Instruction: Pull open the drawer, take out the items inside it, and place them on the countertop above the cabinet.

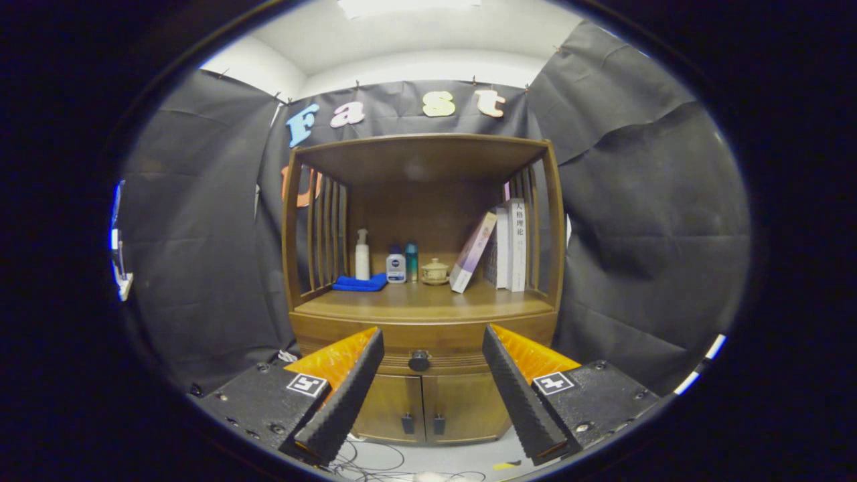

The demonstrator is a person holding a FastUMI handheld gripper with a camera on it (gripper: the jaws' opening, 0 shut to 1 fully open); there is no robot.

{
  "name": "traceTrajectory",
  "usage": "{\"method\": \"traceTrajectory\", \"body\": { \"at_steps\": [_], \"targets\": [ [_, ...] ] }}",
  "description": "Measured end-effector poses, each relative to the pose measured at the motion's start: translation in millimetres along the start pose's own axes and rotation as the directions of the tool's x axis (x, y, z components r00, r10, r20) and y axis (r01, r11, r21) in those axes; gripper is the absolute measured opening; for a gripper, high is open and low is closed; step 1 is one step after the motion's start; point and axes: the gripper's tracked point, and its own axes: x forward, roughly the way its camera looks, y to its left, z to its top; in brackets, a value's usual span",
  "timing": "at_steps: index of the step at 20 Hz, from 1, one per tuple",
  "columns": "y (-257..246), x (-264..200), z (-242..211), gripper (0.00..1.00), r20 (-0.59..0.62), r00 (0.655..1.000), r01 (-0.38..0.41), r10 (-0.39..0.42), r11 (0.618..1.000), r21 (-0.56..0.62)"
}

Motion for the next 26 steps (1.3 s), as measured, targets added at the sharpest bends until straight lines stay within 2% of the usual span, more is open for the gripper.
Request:
{"method": "traceTrajectory", "body": {
  "at_steps": [5, 9, 15, 22, 23, 26],
  "targets": [
    [9.7, 52.7, -32.5, 0.97, -0.016, 1.000, -0.017, 0.017, 1.000, 0.007],
    [9.2, 100.4, -60.9, 0.97, -0.030, 1.000, 0.001, -0.001, 1.000, 0.015],
    [14.3, 171.9, -118.1, 0.97, -0.117, 0.993, -0.010, 0.011, 1.000, 0.013],
    [10.9, 215.2, -144.0, 0.96, -0.168, 0.985, 0.033, -0.030, 0.999, 0.017],
    [8.3, 216.8, -144.5, 0.95, -0.159, 0.986, 0.046, -0.044, 0.999, 0.009],
    [5.7, 216.6, -145.0, 0.74, -0.166, 0.985, 0.055, -0.052, 0.998, 0.015]
  ]
}}
